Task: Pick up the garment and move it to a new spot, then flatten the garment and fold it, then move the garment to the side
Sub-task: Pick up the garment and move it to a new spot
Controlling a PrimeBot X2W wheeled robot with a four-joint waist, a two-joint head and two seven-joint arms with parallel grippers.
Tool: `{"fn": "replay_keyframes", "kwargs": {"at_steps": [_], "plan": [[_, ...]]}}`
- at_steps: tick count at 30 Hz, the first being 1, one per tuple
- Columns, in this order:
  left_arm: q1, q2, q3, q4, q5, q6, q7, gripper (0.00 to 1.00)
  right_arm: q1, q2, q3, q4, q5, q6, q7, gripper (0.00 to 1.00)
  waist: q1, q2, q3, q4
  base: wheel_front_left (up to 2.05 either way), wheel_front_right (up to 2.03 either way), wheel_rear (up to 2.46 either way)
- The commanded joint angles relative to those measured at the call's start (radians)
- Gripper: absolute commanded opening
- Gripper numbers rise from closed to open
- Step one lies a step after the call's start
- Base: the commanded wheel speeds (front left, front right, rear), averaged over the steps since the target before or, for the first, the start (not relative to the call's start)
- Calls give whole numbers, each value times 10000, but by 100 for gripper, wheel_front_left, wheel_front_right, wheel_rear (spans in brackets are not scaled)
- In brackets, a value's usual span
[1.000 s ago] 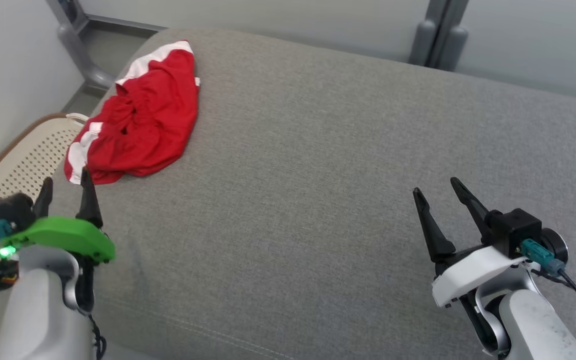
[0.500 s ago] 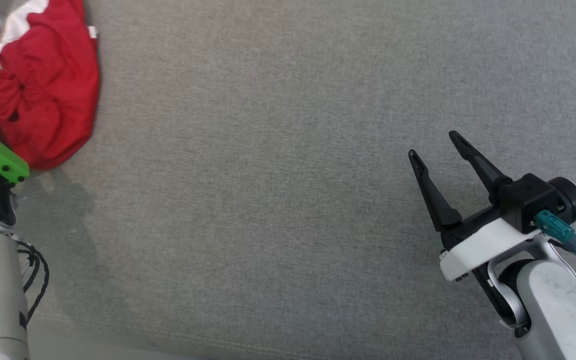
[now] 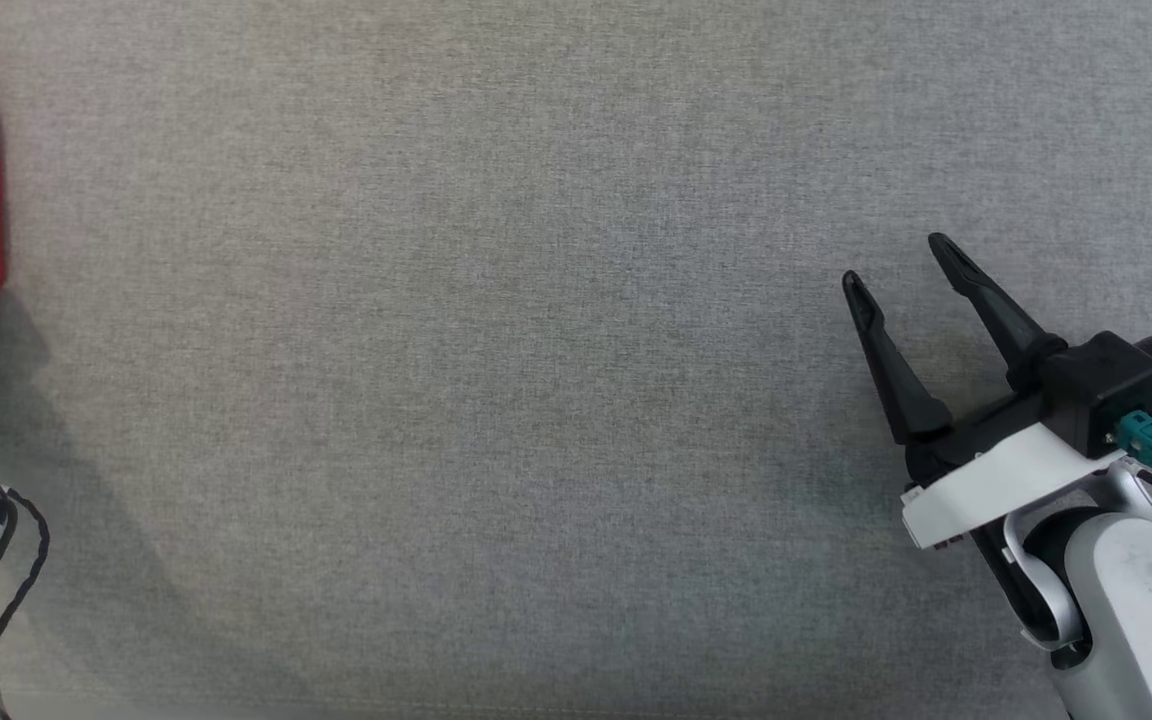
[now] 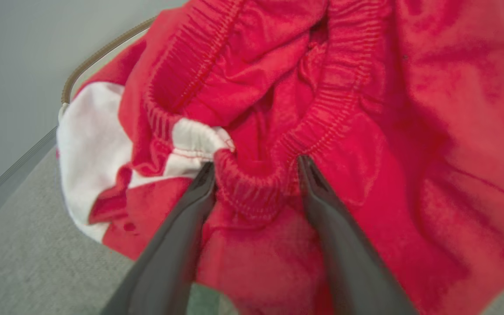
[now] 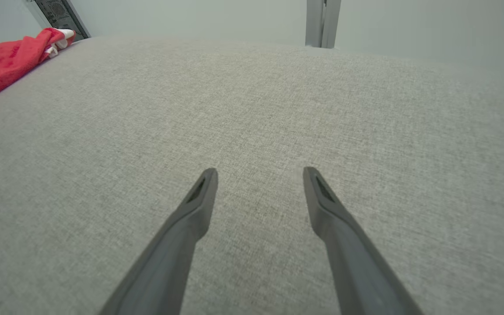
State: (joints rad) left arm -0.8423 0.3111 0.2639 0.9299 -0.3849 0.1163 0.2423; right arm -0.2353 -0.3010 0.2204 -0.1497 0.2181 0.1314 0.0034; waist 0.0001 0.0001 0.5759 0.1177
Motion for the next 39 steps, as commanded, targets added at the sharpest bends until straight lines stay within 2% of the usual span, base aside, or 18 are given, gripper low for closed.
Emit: {"fn": "replay_keyframes", "kwargs": {"at_steps": [1,5,11,16,19,26,32,39], "plan": [[15,-323,-123,255,-146,-220,88,0,-73,45,-29,27,51,-15,-94,100,-1,-1,60,-153,0,0,0],[-97,-5,-163,96,-150,-489,-256,0,-185,192,22,287,98,-15,-331,100,-1,-1,-365,-145,0,0,0],[-470,810,-265,-363,69,-794,-633,0,-309,616,304,1089,277,-15,-871,100,-1,-1,-1597,-261,0,0,0],[-836,1323,-693,-954,404,-1178,-505,0,-289,1084,502,1945,496,-15,-1420,100,-1,-1,-2905,-599,0,0,0],[-1126,1383,-975,-1474,525,-1435,-298,0,-158,1305,523,2396,583,-15,-1689,100,-1,-1,-3556,-819,0,0,0],[-1672,748,-1922,-3539,772,-1581,500,0,187,1797,339,3038,719,-15,-2116,100,-1,-1,-4719,-1676,0,0,0],[-1277,-275,-2694,-5606,513,-1717,1186,0,394,1949,240,3180,658,-15,-2169,100,-1,-1,-5028,-2677,0,0,0],[-489,-1520,-3623,-6898,227,-1835,1504,0,528,1947,85,3015,534,-15,-1992,100,-1,-1,-5057,-3892,0,0,0]]}}
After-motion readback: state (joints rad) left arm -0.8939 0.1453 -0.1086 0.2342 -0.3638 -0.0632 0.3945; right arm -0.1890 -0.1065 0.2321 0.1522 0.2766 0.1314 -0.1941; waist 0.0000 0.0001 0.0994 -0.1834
